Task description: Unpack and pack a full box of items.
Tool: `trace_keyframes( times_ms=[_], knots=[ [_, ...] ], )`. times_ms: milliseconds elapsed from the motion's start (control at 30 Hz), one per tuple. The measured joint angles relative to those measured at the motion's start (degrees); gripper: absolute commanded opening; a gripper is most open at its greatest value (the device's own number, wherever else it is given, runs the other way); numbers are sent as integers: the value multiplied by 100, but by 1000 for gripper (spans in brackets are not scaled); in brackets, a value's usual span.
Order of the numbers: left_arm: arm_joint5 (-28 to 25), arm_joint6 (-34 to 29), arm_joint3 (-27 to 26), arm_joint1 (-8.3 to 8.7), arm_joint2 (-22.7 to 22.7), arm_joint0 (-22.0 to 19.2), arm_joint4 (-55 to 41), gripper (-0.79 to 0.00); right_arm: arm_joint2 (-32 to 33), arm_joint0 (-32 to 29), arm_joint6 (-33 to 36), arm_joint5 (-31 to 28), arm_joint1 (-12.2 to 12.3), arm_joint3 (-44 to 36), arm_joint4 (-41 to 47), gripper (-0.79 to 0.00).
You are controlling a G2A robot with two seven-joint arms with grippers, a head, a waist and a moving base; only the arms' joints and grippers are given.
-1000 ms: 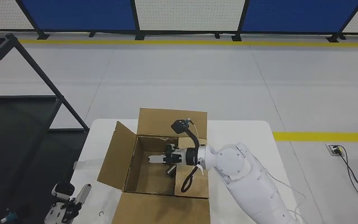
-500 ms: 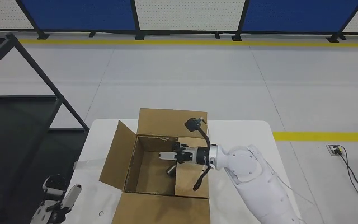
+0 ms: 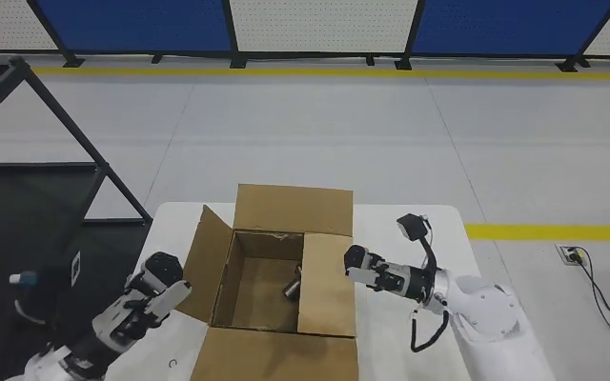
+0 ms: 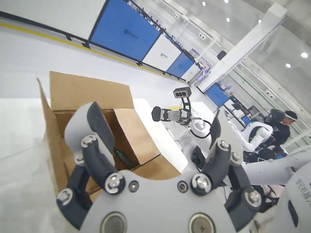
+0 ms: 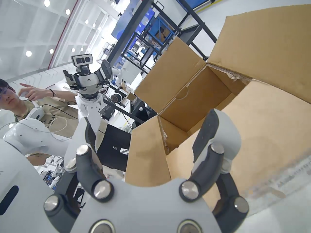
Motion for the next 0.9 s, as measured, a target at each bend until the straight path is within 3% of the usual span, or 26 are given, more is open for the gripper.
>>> trace_keyframes(
  times_ms=[267, 600, 700, 900],
  knots=[
    [1075, -1019, 928, 54, 1699, -1407, 311, 0, 797, -954, -46, 46, 189, -567, -10, 0],
    [1081, -1013, 939, 53, 1708, -1392, 291, 0, 791, -950, -50, 53, 188, -565, -16, 0],
    [1296, -1051, 1133, 36, 1905, -1376, -100, 0, 700, -987, -226, 180, 199, -631, -246, 0],
    [1727, -1447, 1534, 11, 2626, -1847, -340, 0, 719, -1074, -295, 243, 265, -642, -304, 0]
  ],
)
